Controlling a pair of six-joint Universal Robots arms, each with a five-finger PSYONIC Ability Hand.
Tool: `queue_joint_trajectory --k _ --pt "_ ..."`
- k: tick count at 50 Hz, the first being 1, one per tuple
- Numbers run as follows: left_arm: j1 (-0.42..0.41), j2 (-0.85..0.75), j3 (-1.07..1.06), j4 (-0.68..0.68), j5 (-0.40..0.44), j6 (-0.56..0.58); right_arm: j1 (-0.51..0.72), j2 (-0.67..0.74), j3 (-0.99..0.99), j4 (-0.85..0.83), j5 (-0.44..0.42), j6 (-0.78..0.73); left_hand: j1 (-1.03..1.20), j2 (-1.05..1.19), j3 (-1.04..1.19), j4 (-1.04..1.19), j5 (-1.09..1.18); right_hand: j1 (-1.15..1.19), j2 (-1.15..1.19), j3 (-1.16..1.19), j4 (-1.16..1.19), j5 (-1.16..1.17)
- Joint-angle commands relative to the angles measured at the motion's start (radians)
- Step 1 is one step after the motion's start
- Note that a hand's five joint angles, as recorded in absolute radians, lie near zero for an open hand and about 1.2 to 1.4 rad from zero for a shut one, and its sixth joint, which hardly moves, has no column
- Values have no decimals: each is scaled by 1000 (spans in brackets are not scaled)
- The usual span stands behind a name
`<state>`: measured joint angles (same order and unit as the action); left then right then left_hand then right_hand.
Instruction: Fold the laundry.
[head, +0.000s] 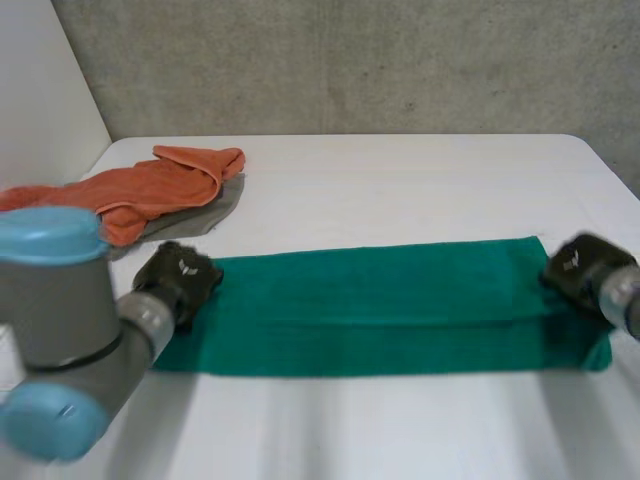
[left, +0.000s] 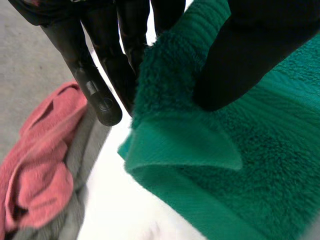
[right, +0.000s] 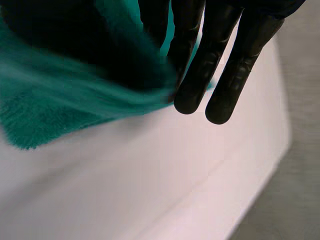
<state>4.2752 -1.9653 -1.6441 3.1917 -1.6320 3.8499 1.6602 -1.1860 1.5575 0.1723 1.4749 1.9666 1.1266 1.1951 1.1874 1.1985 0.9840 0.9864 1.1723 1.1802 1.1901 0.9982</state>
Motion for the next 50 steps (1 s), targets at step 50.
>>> queue_joint_trajectory --k 50 --pt "-21 -32 -51 137 20 -104 -106 95 13 -98 -208 445 -863 -932 -924 -935 -895 -573 -759 -766 -776 -759"
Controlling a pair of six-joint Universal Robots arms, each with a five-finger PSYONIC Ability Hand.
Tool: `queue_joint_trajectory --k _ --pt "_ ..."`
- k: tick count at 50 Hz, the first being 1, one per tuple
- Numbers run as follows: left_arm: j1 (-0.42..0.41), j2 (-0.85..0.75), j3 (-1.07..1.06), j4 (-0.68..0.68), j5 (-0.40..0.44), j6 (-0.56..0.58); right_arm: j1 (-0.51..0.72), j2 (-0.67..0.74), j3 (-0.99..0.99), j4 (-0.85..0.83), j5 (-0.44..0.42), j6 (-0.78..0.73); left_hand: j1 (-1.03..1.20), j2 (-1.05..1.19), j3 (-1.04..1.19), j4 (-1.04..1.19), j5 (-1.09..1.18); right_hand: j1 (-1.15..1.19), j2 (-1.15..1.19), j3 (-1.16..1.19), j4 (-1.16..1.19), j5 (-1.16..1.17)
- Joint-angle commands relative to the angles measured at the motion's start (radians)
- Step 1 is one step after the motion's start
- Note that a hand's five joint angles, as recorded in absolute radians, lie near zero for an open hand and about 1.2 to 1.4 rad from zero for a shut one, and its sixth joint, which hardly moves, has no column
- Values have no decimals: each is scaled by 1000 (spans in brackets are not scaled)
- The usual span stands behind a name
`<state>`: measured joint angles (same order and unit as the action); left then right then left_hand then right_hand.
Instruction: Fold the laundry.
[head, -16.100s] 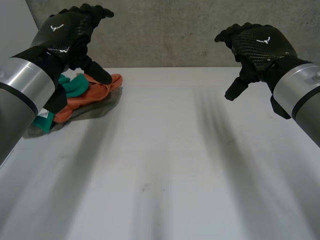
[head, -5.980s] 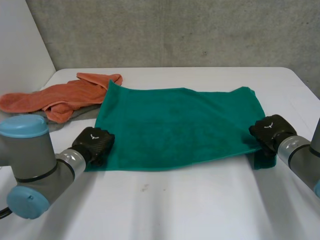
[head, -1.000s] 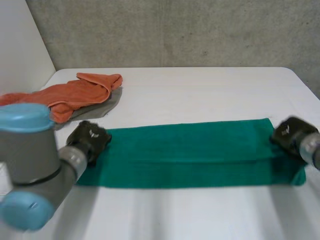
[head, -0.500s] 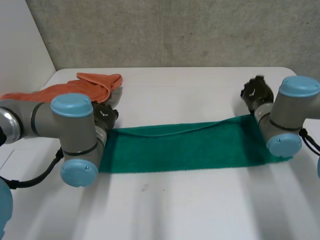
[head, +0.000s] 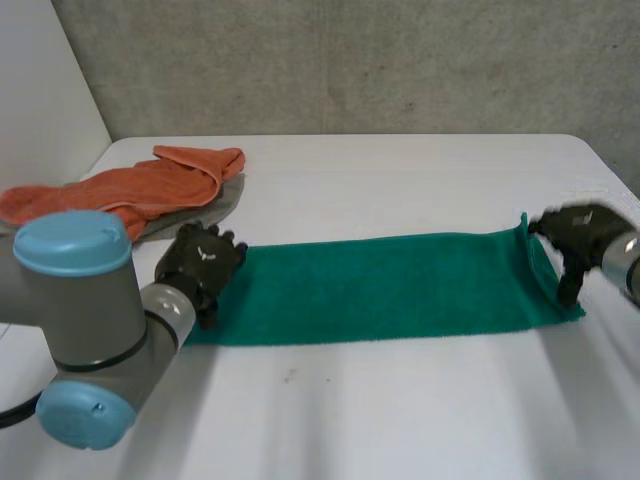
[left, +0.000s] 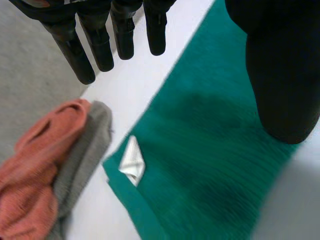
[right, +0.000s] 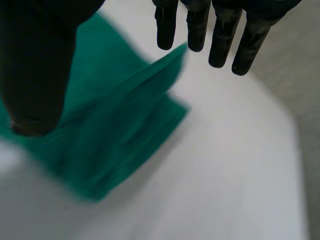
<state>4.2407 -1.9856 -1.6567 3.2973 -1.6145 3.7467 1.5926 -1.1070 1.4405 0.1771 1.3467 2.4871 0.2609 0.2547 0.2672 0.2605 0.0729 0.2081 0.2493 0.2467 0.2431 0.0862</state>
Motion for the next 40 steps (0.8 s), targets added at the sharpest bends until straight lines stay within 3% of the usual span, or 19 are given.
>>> queue_joint_trajectory --k 1,11,19,22,30,40 --pt "13 -12 -40 36 2 -1 -43 22 136 -126 -83 -88 3 9 -4 3 16 206 165 167 171 153" --pt "5 -13 -43 54 2 1 -59 90 138 -304 -78 -120 3 9 -4 3 16 423 382 384 388 370" --pt "8 -13 -55 54 2 1 -128 128 57 -347 104 -108 0 6 -7 0 13 537 496 499 502 485" --pt "8 -13 -63 61 2 1 -129 125 72 -344 72 -112 0 6 -7 0 13 532 490 493 497 479" --pt "4 -13 -67 70 1 1 -131 64 129 -343 -115 -103 0 6 -7 0 13 388 347 349 353 335" --pt "1 -13 -80 71 1 1 -132 68 143 -343 -153 -142 0 6 -7 0 13 388 347 349 353 335"
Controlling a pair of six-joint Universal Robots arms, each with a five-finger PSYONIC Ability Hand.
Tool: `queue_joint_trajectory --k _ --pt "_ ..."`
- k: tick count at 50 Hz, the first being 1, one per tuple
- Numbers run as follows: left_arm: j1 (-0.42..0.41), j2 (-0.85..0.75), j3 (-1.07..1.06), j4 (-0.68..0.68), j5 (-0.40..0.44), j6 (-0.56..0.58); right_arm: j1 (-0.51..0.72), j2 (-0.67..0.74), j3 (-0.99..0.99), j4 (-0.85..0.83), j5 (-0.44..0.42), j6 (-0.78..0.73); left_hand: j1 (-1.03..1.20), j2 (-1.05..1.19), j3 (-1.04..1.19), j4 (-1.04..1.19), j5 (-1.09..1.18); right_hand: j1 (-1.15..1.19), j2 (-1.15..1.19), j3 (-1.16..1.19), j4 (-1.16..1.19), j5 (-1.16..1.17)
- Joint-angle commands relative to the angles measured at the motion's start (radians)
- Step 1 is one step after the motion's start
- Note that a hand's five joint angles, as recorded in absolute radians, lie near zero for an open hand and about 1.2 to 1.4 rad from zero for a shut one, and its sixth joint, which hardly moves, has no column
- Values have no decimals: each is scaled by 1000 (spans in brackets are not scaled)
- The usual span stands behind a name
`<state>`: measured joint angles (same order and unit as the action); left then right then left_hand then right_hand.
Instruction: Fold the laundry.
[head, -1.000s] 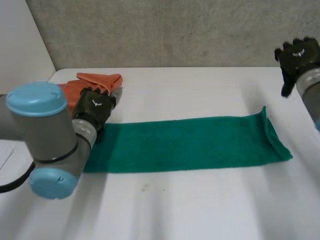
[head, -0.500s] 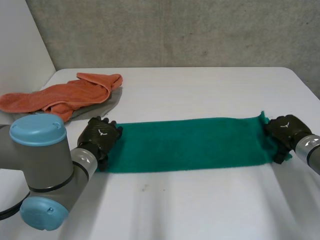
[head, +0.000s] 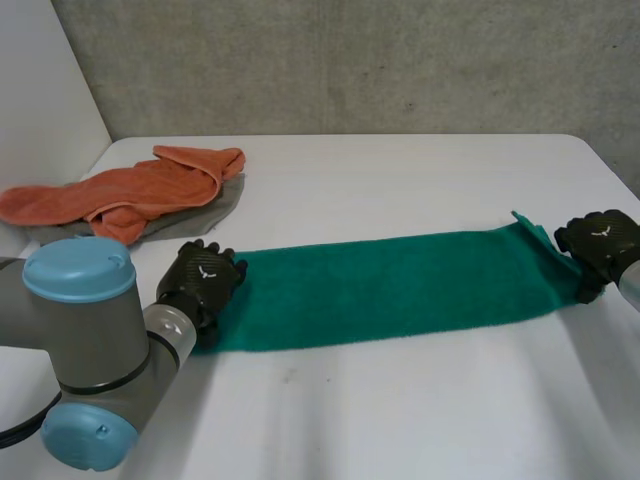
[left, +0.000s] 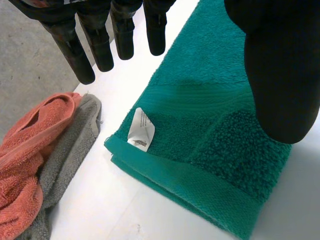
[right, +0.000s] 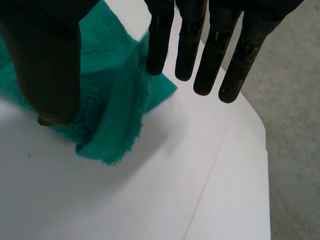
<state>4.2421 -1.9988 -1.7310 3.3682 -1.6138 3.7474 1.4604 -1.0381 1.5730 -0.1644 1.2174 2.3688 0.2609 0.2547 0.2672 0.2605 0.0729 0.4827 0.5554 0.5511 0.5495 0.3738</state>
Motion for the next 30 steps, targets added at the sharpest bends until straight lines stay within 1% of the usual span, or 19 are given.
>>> queue_joint_trajectory --k 1,4,6,12,14,16,17,19,20,24,30 --pt "-1 -1 -5 0 0 0 0 3 9 -1 -36 -31 0 6 -7 0 13 116 43 48 49 50" --pt "-1 -1 -5 0 0 0 -2 12 -1 -1 -52 -46 0 6 -7 0 13 125 52 56 58 59" --pt "-1 -1 -5 0 0 -1 0 42 -8 -4 -59 -56 -3 3 -10 -3 10 131 58 62 64 65" --pt "-1 -5 -5 5 0 0 1 108 -56 -3 -42 -75 -3 3 -10 -3 10 169 96 100 102 103" --pt "-1 -8 -5 5 0 0 0 136 -74 -6 -36 -94 -3 3 -10 -3 10 382 309 314 315 317" --pt "-1 -14 -5 5 0 0 -2 147 -90 -7 -27 -103 -3 3 -10 -3 10 804 731 735 737 738" --pt "-1 -17 -5 5 0 0 -3 151 -106 -7 -10 -105 -3 3 -10 -3 10 912 840 844 846 847" --pt "1 -18 -5 5 0 0 -12 150 -117 -6 20 -111 -3 3 -10 -3 10 914 841 845 847 848" --pt "1 -18 -5 5 0 0 -32 144 -122 -1 63 -114 -3 3 -10 -3 10 914 841 845 847 848" --pt "1 -18 -5 5 -1 0 -81 101 -114 2 135 -120 -3 3 -10 -3 10 914 841 845 847 848" --pt "4 -9 -8 3 -3 0 -88 -11 -123 31 159 -175 -6 0 -13 -6 7 914 841 845 847 848"
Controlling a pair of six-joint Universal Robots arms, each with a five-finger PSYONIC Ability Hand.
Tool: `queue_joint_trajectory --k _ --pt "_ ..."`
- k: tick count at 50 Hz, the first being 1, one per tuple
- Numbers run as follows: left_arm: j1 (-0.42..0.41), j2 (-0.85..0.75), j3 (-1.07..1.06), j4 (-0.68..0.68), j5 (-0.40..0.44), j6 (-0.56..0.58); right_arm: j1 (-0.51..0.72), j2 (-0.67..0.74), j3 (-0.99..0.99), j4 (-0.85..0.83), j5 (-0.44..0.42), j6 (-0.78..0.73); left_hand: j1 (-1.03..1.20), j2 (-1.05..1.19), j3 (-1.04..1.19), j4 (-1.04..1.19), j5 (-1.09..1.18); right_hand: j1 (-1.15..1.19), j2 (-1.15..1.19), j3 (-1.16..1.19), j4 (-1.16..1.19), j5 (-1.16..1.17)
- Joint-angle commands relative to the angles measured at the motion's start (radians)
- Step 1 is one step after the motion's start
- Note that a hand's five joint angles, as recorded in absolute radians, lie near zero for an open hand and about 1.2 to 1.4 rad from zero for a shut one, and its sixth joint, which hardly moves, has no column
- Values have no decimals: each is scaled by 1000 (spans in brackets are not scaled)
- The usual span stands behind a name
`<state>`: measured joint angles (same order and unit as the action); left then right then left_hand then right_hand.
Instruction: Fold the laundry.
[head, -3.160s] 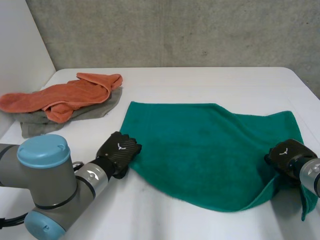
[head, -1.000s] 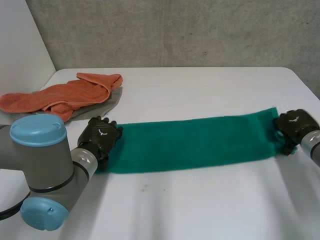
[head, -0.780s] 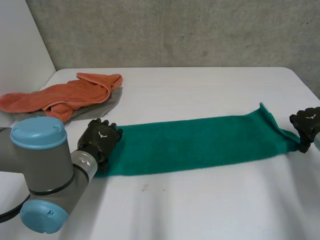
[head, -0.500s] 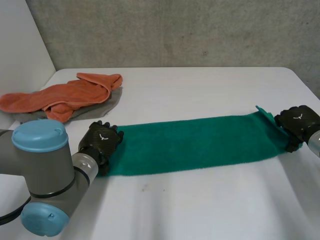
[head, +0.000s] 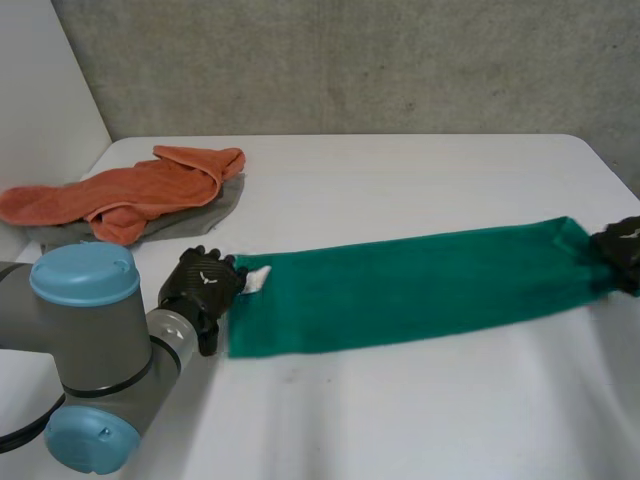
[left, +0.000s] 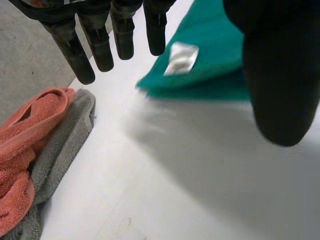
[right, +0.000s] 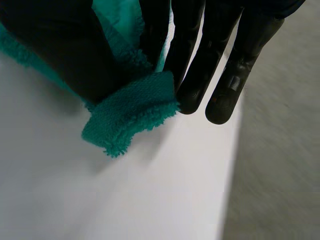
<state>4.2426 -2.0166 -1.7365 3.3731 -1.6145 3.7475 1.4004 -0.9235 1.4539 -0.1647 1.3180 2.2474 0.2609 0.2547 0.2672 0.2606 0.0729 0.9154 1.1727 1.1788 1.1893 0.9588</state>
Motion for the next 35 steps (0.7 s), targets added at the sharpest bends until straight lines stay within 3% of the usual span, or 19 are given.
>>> queue_joint_trajectory --k 1,5,10,15,24,32,34,35 --pt "5 10 -6 -1 -2 0 -28 -133 -7 43 55 -60 -6 0 -13 -6 7 481 224 217 207 263" --pt "8 16 -6 -1 -4 0 29 -152 -50 94 66 -58 -9 -3 -15 -9 4 481 224 217 207 263" --pt "22 44 -8 -3 -7 0 295 -187 -167 160 96 36 -6 0 -13 -6 7 481 224 217 207 263" --pt "51 104 -21 -6 -5 0 480 -161 -268 206 87 109 -6 0 -13 -6 7 481 224 217 207 263" --pt "94 162 -44 -8 -4 -3 885 72 -472 215 76 139 -12 -6 -18 -12 1 481 224 217 207 263" --pt "83 153 -55 -4 1 -3 985 219 -477 226 14 130 -21 -15 -27 -21 -8 481 224 217 207 263" --pt "83 151 -46 -3 1 -3 985 219 -480 232 14 135 -24 -18 -30 -24 -10 254 -3 -9 -20 36" --pt "85 151 -41 -1 -1 -5 985 210 -481 244 17 141 -30 -24 -36 -29 -16 -73 -330 -336 -346 -291"
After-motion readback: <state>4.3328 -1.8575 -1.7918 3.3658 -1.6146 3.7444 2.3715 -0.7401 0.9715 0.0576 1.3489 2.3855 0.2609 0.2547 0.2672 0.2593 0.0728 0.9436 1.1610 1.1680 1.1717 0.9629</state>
